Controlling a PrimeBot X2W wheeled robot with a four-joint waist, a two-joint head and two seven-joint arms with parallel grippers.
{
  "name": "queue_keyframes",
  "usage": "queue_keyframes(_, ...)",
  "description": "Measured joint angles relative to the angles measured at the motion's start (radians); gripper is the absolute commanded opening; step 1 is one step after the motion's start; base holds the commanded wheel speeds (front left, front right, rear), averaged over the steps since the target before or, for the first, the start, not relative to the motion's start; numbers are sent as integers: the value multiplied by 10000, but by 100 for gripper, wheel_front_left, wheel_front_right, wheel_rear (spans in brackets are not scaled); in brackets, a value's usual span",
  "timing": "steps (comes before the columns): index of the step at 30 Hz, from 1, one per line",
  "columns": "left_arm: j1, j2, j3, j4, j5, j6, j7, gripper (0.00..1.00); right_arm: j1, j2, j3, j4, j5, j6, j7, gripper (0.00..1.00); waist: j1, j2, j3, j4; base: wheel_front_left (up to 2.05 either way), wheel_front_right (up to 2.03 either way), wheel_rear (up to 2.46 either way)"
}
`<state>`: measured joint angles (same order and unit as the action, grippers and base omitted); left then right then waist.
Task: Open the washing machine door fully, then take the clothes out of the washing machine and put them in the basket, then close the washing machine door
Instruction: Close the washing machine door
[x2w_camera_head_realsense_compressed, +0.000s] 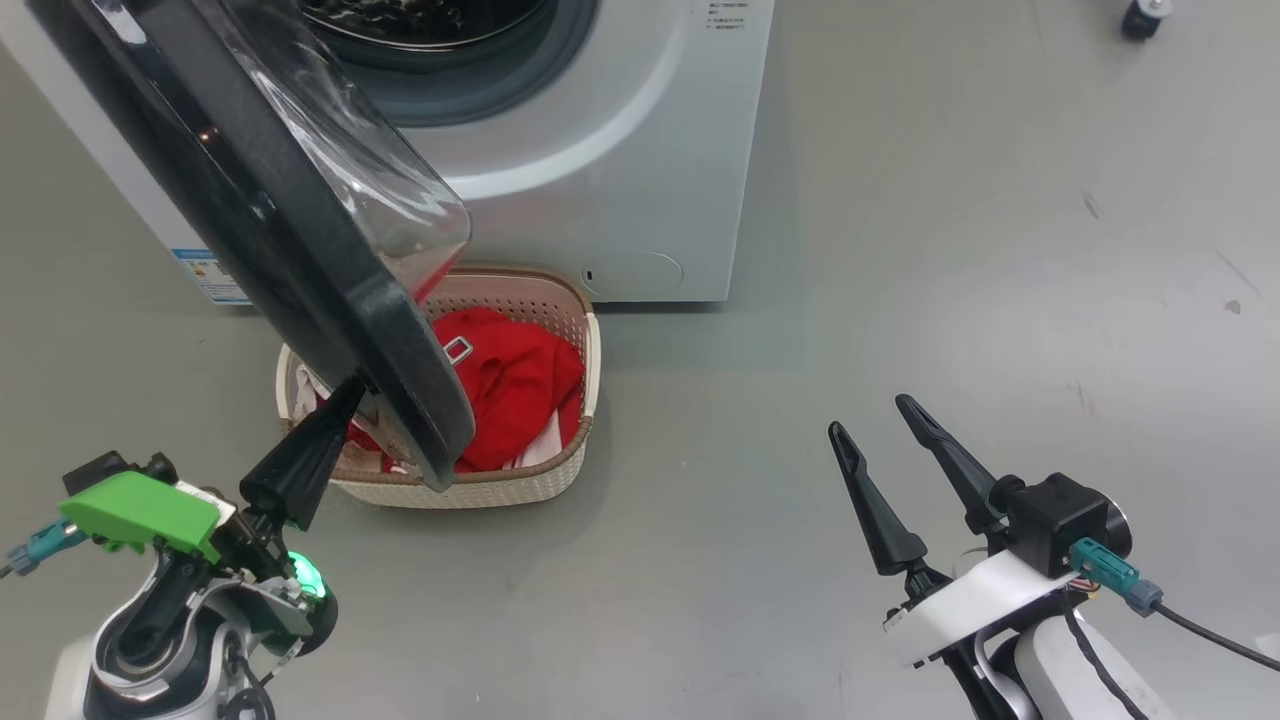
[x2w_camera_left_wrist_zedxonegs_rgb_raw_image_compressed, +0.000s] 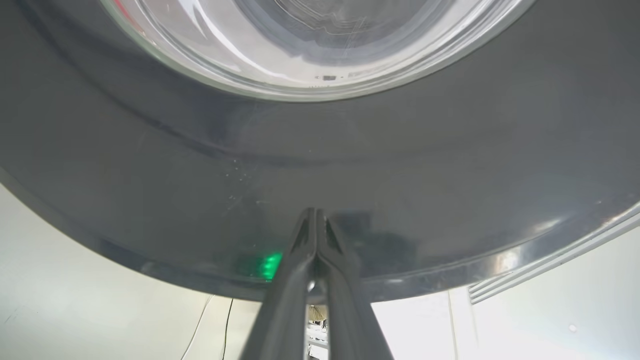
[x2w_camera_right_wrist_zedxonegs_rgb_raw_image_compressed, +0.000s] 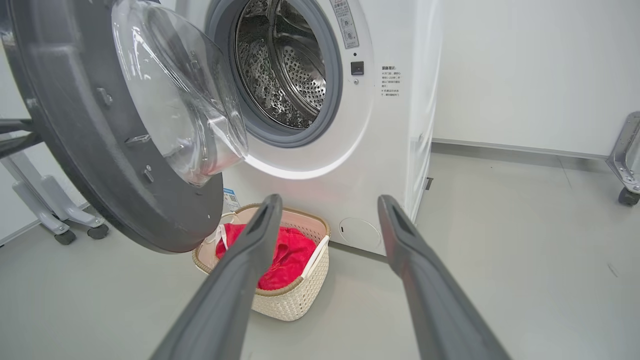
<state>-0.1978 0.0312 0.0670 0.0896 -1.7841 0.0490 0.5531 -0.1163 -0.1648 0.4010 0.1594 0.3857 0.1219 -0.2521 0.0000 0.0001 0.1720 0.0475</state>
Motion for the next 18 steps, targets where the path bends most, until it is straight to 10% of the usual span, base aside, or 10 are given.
queue_keyframes(18, -377, 2, 12, 314, 364, -109, -1789, 0, -286, 217, -88, -13, 100, 0, 0, 100, 0, 0, 683, -1972, 0, 0, 0)
